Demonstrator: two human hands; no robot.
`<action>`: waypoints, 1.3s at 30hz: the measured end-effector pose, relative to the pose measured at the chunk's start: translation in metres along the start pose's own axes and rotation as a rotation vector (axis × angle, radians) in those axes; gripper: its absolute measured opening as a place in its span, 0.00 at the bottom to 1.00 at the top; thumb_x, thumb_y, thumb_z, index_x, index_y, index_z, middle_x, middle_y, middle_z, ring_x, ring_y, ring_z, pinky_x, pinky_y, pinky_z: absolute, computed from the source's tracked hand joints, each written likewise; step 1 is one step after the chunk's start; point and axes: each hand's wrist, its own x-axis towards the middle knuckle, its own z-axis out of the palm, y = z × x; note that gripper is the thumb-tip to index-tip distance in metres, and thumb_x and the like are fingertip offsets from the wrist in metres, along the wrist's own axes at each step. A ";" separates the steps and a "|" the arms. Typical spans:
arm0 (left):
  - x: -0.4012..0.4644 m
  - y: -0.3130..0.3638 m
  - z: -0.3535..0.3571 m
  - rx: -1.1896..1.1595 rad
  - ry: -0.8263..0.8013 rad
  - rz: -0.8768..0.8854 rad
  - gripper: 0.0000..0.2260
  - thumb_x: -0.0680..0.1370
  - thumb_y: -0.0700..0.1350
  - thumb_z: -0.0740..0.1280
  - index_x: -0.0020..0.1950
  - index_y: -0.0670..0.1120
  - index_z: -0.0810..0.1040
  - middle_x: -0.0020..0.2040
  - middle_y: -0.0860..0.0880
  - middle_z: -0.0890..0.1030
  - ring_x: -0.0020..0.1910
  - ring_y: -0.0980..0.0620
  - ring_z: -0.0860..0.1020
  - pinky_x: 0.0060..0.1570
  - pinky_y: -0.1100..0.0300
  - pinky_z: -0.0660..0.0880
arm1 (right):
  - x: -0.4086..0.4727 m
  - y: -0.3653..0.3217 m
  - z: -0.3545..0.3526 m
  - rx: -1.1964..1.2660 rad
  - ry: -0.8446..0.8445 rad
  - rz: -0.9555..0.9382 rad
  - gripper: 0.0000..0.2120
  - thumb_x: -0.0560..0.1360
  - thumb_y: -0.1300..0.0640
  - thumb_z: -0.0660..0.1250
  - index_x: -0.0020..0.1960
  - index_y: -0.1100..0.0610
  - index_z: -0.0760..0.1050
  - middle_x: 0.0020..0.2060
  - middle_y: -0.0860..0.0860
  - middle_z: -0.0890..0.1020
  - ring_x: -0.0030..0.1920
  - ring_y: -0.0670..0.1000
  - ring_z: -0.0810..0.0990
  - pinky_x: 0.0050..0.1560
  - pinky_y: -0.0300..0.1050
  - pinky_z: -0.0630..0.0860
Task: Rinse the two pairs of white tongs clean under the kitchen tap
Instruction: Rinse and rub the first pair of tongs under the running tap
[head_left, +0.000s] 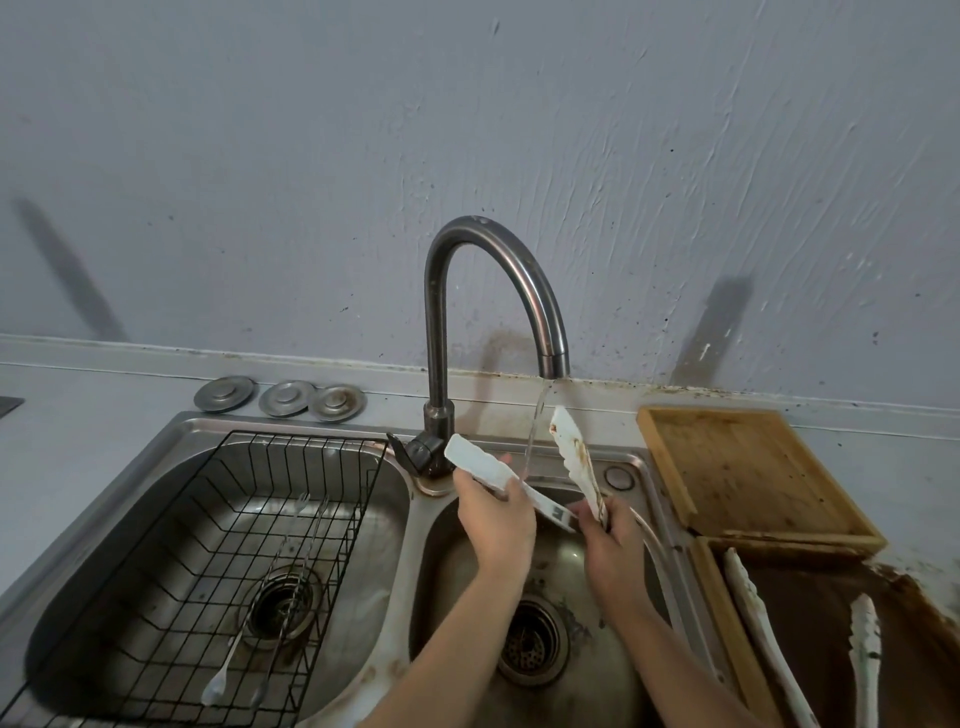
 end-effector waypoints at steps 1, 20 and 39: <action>0.000 -0.002 0.000 0.030 -0.023 0.010 0.15 0.73 0.33 0.66 0.57 0.42 0.68 0.49 0.52 0.78 0.50 0.53 0.80 0.48 0.62 0.76 | -0.001 0.002 0.003 0.028 0.014 0.030 0.06 0.77 0.62 0.63 0.47 0.65 0.75 0.37 0.51 0.76 0.39 0.49 0.73 0.37 0.41 0.68; 0.000 -0.020 -0.010 0.321 -0.408 0.132 0.10 0.73 0.36 0.69 0.50 0.47 0.72 0.44 0.53 0.80 0.41 0.62 0.79 0.38 0.73 0.75 | -0.004 -0.001 0.041 0.271 0.070 0.308 0.09 0.79 0.52 0.59 0.45 0.56 0.73 0.44 0.57 0.82 0.46 0.56 0.80 0.48 0.53 0.77; 0.014 -0.014 -0.019 0.398 -0.310 0.075 0.03 0.79 0.42 0.61 0.46 0.45 0.73 0.38 0.51 0.77 0.40 0.51 0.76 0.37 0.64 0.70 | -0.009 -0.015 0.048 -0.013 -0.127 0.248 0.12 0.78 0.50 0.61 0.41 0.57 0.68 0.38 0.54 0.76 0.38 0.51 0.75 0.36 0.44 0.70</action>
